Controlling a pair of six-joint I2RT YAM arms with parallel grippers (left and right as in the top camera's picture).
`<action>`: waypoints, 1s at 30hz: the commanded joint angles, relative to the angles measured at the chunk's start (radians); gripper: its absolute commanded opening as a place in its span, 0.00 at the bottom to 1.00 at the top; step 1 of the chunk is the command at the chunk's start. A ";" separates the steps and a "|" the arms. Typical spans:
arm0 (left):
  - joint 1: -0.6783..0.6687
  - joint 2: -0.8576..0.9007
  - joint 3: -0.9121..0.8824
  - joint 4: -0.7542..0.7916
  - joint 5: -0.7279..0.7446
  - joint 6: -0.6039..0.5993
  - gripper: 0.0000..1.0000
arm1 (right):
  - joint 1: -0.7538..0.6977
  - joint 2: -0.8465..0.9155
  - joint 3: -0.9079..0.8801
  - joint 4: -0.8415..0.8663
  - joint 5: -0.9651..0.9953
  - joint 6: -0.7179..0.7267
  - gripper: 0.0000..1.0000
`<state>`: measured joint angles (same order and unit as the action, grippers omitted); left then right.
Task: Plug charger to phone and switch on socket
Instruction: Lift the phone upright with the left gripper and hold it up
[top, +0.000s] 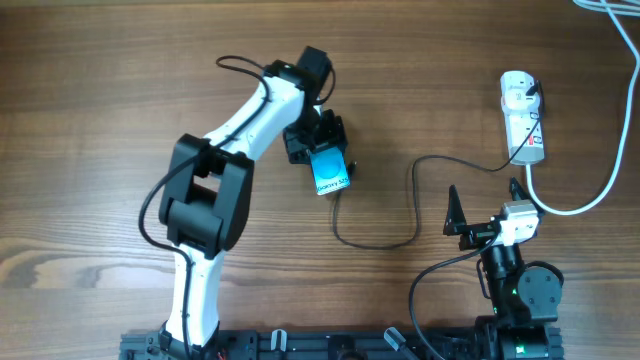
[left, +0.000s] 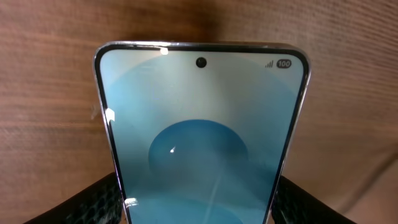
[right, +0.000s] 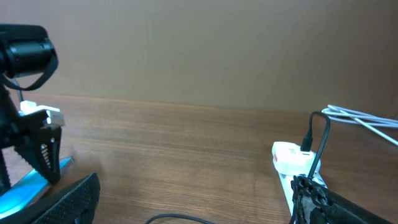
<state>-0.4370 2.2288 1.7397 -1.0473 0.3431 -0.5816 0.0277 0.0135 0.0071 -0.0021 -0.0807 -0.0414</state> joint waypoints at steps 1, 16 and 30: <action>0.041 -0.045 -0.006 -0.020 0.260 0.001 0.75 | -0.001 -0.006 -0.002 0.002 0.013 0.017 1.00; 0.206 -0.045 -0.006 -0.045 1.105 0.055 0.75 | -0.001 -0.006 -0.002 0.002 0.013 0.018 1.00; 0.309 -0.045 -0.006 -0.070 1.234 0.045 0.73 | -0.001 -0.006 -0.002 0.002 0.013 0.017 1.00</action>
<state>-0.1574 2.2272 1.7397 -1.1038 1.5120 -0.5507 0.0277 0.0135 0.0071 -0.0021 -0.0807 -0.0414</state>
